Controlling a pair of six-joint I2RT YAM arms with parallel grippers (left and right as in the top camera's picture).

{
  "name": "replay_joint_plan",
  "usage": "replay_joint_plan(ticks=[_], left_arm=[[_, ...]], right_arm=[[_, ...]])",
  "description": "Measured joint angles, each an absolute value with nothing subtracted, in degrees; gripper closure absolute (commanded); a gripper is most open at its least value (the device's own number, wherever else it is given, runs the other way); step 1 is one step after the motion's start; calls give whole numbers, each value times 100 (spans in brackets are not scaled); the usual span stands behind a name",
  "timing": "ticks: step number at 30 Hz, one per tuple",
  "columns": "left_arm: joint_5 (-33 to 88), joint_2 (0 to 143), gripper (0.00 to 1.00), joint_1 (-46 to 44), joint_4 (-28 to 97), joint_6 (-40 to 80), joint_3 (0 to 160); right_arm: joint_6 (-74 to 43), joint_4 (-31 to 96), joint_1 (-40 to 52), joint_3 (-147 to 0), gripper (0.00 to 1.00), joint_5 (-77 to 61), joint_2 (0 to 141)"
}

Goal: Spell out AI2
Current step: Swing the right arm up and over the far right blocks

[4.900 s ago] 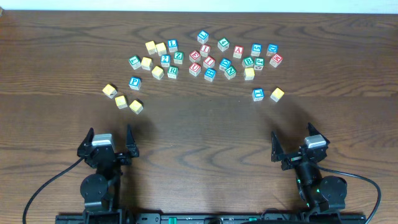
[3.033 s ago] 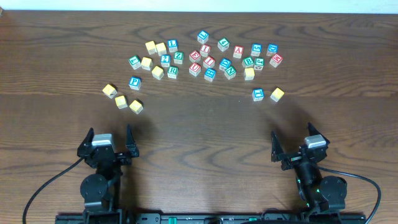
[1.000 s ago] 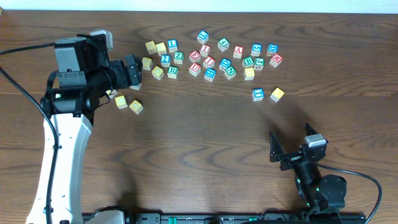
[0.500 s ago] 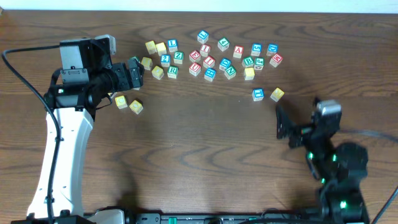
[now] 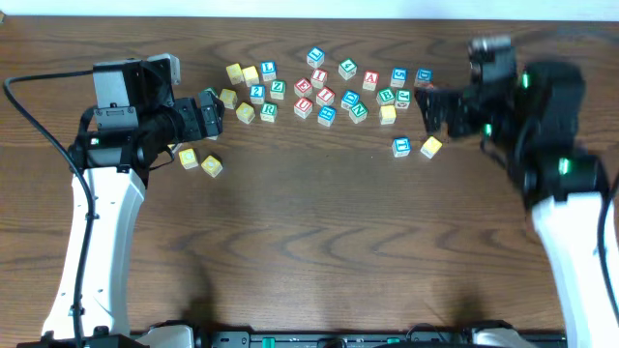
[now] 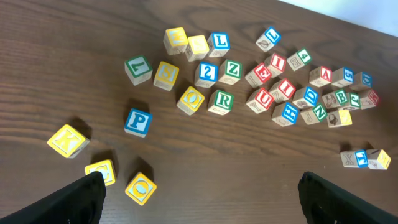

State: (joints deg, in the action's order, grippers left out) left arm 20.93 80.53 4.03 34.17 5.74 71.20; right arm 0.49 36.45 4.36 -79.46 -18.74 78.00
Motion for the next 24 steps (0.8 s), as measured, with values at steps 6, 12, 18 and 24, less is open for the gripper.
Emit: replay_joint_plan(ticks=[6,12,18,24], left_arm=[[2095,8053,2,403,3413,574,7120],[2097,8053,2,403,3417,574,7120],[2095,8053,2,403,3413,574,7120],[2095,8053,3,403,3413,574,7120]], right_arm=[[497,5317,443,-10269,1,-2088,9441],[790,6331,532,-12062,1,-2128,10816],[993,6617,709,-12932,1,-2123,11745],[1048,6322,829,-12940,1,-2102,11987]])
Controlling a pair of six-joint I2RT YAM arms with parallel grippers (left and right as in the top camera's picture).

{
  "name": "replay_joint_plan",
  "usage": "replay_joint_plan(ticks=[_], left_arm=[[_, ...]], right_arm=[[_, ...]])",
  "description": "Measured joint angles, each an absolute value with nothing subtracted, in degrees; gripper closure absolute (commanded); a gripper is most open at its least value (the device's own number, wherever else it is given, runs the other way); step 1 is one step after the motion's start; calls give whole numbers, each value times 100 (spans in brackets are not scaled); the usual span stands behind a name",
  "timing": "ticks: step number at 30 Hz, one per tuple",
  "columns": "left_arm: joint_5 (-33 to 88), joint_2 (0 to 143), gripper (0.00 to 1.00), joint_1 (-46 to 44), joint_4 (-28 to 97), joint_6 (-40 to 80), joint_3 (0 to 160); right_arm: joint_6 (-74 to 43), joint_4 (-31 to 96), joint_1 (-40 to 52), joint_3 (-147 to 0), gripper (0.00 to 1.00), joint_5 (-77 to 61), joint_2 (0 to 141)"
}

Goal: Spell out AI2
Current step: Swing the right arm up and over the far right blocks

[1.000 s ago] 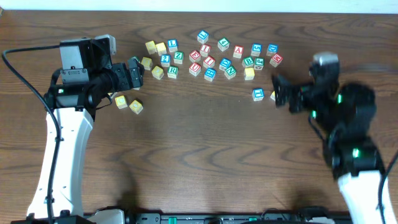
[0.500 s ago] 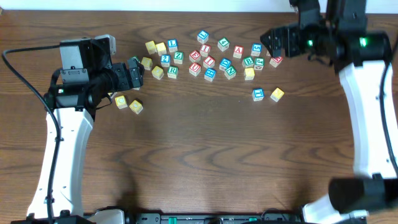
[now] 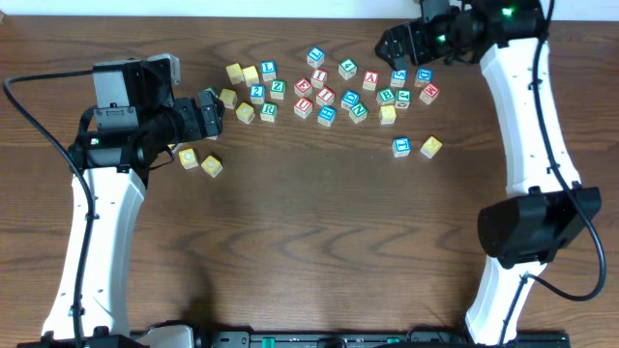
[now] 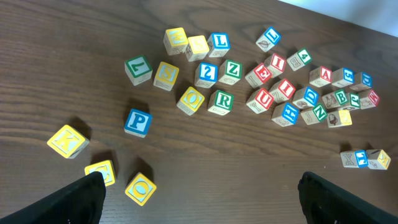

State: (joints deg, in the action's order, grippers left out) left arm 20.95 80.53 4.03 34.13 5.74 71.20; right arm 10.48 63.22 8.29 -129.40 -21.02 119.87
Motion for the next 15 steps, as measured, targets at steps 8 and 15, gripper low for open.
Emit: replay_joint_plan(ticks=[8,15], left_arm=[[2095,8051,2,403,3415,574,7120],[2095,8053,2,403,3415,574,7120]], right_arm=[[1068,5964,843,-12960,10,-2322,11987],[30,5513,980,-13034,20,-1702,12151]])
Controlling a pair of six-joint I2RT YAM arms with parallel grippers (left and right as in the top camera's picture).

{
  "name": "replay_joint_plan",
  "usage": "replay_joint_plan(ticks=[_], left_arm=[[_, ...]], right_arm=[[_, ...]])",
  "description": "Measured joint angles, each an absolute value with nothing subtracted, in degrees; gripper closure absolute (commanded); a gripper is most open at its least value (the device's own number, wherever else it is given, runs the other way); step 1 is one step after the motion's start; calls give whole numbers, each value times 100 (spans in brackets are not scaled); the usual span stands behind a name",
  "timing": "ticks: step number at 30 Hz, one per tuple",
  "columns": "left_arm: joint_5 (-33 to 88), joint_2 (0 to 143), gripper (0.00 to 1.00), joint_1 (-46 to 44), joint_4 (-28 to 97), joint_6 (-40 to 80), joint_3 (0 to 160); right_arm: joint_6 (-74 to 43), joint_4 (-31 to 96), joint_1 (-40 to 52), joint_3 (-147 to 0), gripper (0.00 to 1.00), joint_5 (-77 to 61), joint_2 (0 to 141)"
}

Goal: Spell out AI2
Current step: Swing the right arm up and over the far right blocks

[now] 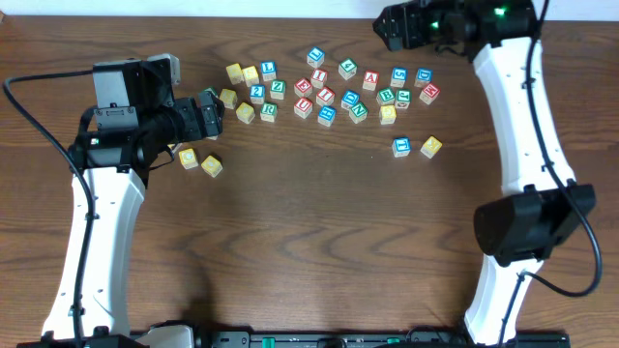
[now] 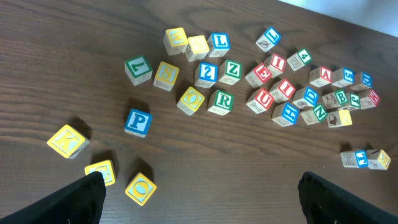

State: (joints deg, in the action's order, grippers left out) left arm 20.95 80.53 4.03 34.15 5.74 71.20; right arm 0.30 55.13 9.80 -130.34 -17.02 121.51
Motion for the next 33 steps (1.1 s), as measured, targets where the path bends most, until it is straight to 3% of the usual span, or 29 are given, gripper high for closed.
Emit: replay_joint_plan(ticks=[16,33], left_arm=[[2095,8053,3,403,3417,574,7120],[2095,8053,2,403,3417,574,7120]], right_arm=[[-1728,5238,1468,-13045,46,-21,13869],[-2067,4626,1616,-13043,48,617,14370]])
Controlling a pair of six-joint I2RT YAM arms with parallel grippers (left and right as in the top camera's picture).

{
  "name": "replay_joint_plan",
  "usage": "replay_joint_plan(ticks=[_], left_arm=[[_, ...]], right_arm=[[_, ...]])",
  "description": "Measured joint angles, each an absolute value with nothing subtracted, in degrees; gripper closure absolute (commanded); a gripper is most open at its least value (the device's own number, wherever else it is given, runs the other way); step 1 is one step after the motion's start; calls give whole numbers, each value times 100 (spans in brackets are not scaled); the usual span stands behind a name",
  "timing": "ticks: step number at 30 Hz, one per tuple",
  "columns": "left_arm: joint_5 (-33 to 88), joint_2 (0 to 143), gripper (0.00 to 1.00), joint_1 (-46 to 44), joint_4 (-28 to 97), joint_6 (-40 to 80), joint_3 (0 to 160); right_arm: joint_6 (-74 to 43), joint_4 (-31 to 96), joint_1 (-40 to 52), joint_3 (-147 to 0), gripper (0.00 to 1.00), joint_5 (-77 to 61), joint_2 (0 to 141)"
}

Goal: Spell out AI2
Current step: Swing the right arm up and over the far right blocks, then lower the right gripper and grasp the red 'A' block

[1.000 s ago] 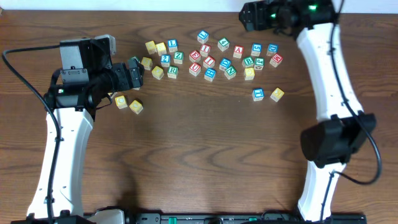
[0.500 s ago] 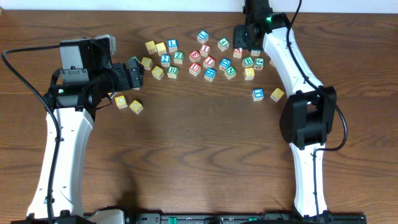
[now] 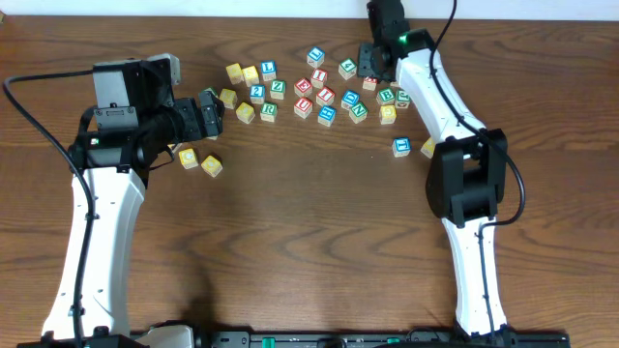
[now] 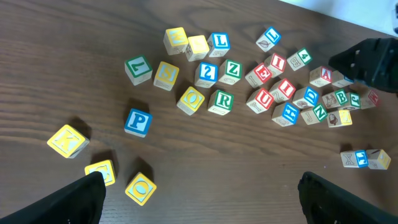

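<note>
Scattered wooden letter blocks lie across the far half of the table. The red A block [image 4: 321,75] sits at the right of the cluster, also visible from above as the red A block [image 3: 371,83]. A red I block [image 4: 285,89] lies mid-cluster, and a blue 2 block [image 4: 206,73] lies further left. My right gripper [image 3: 369,60] hangs over the cluster's far right, just beside the A; it enters the left wrist view as a dark shape [image 4: 364,62], jaw state unclear. My left gripper [image 4: 199,205] is open and holds nothing, left of the cluster [image 3: 208,114].
Yellow K [image 4: 67,140] and O [image 4: 140,188] blocks and a blue P [image 4: 137,122] lie near my left fingers. A blue and a yellow block [image 3: 401,147] sit apart to the right. The table's far edge [image 3: 290,17] runs just behind the cluster.
My right gripper has come from the table's far edge, behind the blocks, to a spot over the cluster's right part beside the red A. The left arm and blocks are unchanged.
My right gripper first hung to the right of the cluster, near the two stray blocks. Then it was behind the blocks at the far edge, and a little further back after that. Now it is over the blocks by the A. No block has moved.
</note>
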State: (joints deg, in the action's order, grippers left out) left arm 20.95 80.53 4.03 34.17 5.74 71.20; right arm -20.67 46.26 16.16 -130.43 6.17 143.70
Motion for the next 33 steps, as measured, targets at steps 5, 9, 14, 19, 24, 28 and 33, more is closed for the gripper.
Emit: replay_joint_plan(ticks=[5,9,14,19,24,28,33], left_arm=[[2095,8053,2,403,3422,574,7120],[2095,8053,2,403,3424,574,7120],[2095,8053,2,403,3424,574,7120],[2095,8053,2,403,3424,574,7120],[2095,8053,2,403,3424,574,7120],[2095,8053,2,403,3426,574,7120],[2095,8053,2,403,3430,574,7120]], right_arm=[[-2084,4539,1634,-13043,49,650,14453],[-2106,4506,1638,-13045,50,676,14514],[-2176,4473,1647,-13043,55,714,14698],[-2198,4414,1671,-13043,57,716,14829],[-2204,4375,1675,-13043,61,722,14831],[-2217,4386,1675,-13043,66,733,14835],[-2217,4386,1675,-13043,71,753,14838]])
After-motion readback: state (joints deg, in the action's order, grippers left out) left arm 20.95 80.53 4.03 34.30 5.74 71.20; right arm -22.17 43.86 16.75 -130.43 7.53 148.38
